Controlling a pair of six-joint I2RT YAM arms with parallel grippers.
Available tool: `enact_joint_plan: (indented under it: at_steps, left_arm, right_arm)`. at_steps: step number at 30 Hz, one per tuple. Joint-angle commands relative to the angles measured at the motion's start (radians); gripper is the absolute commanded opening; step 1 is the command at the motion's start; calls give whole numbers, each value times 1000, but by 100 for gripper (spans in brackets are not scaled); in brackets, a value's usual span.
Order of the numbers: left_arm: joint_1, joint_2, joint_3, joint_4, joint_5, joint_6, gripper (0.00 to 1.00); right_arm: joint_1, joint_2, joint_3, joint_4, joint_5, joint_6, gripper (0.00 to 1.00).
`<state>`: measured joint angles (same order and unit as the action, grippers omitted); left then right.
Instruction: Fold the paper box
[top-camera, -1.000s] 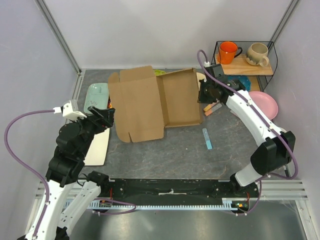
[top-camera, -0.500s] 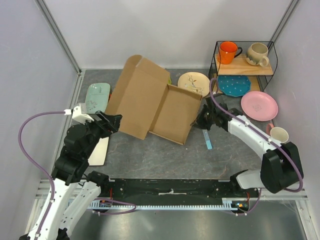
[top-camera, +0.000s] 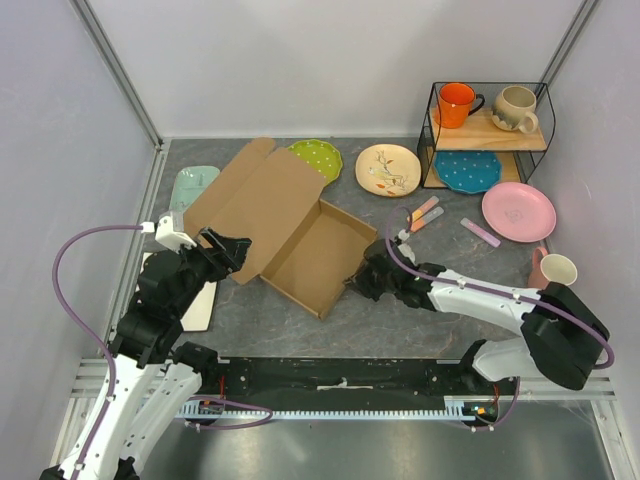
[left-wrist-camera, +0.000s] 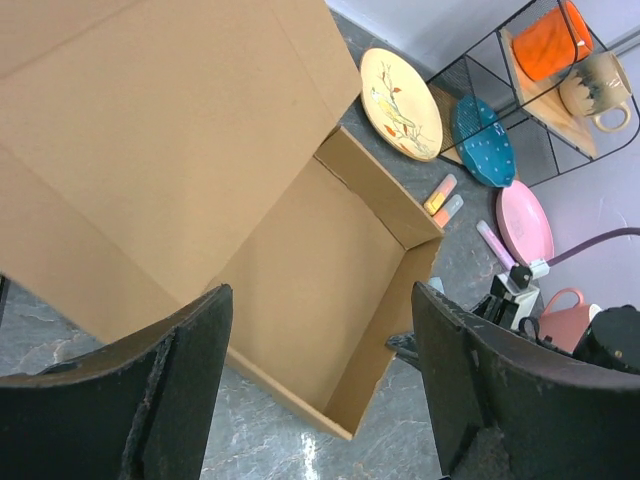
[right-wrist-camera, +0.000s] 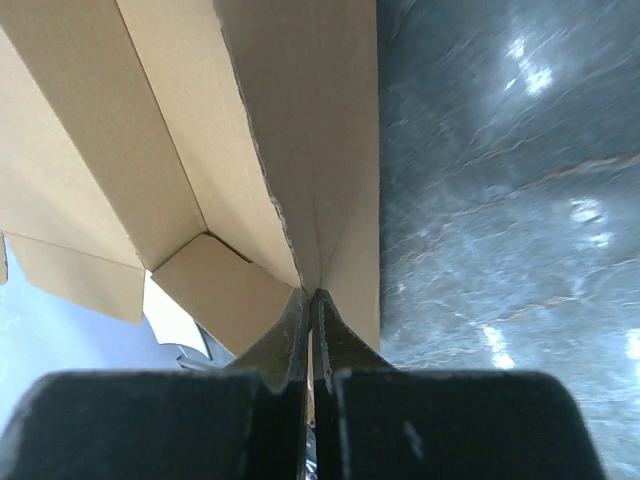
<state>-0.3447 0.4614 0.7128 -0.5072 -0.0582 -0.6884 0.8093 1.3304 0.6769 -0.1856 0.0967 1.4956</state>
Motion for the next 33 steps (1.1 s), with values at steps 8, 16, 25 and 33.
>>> enact_joint_plan:
  at_steps: [8,16,25,33]
  left_arm:
    - [-4,-4,14,-2,-11,4,79]
    - [-5,-30,17,-22,-23,36,79]
    - [-13,-56,-59,-22,-6,18,79]
    - [-16,-50,-53,-25,-5,26,79]
  right_arm:
    - [100,30,133,-23,129,-84,70]
    - [97,-227,172,-391,513,-428,77]
    - [-108,-278,-71,-379,535,-477,73]
    - [-125,-100,-76,-275,564,-509,74]
